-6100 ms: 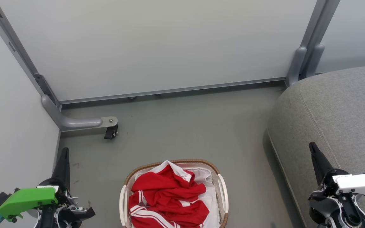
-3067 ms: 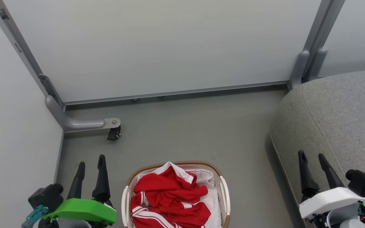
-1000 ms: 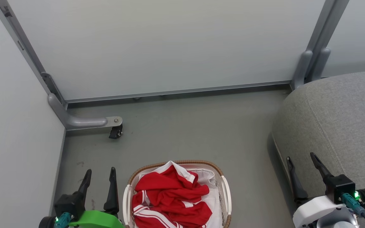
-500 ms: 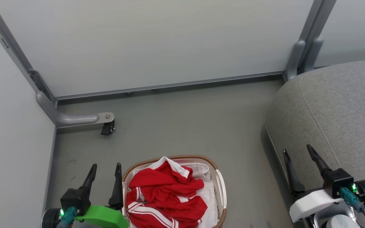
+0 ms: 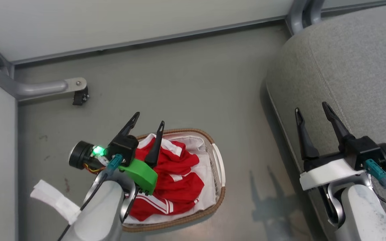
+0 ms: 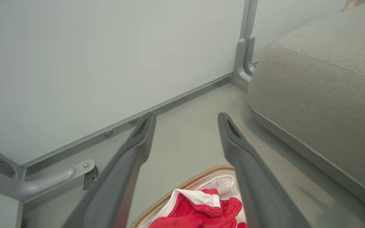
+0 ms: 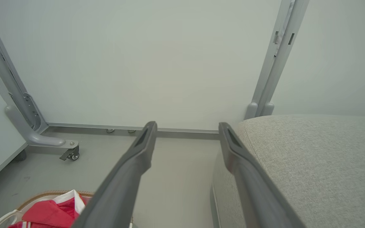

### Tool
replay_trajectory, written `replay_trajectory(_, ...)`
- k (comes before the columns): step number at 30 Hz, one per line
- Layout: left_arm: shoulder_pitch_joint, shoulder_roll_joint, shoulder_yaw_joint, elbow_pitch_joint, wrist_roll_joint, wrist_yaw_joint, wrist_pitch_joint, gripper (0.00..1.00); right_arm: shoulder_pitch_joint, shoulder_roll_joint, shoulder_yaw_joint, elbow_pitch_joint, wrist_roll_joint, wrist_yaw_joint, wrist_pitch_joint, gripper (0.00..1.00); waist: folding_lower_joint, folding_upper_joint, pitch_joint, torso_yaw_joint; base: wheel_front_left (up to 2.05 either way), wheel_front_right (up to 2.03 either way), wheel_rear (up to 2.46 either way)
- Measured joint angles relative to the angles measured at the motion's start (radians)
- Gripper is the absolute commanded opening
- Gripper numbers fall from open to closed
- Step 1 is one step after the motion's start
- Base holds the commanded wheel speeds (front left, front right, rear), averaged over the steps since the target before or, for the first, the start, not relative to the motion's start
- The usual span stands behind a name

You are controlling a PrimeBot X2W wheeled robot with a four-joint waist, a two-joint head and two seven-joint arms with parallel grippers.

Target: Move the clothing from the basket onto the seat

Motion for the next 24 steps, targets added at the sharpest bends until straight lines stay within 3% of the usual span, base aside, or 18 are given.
replay_trajectory(6, -0.155, 0.058, -0.173, 0.188, 0.006, 0.0, 0.0, 1.0, -0.049, -0.001, 0.002, -0.013, 0.04, 0.0, 0.0, 1.0, 0.0001, 0.0, 0.125, -0.05, 0.0, 0.0, 0.0)
replay_trajectory(16, -0.313, 0.113, -0.37, 0.441, -0.004, -0.002, 0.063, 1.0, -0.088, -0.002, 0.048, -0.036, 0.13, 0.0, 0.0, 1.0, 0.0001, 0.0, 0.313, -0.157, 0.0, 0.0, 0.0)
replay_trajectory(24, -0.425, 0.16, -0.439, 0.533, -0.002, -0.002, 0.086, 1.0, -0.109, -0.002, 0.104, -0.052, 0.196, 0.0, 0.0, 1.0, 0.0002, 0.0, 0.434, -0.246, 0.0, 0.0, 0.0)
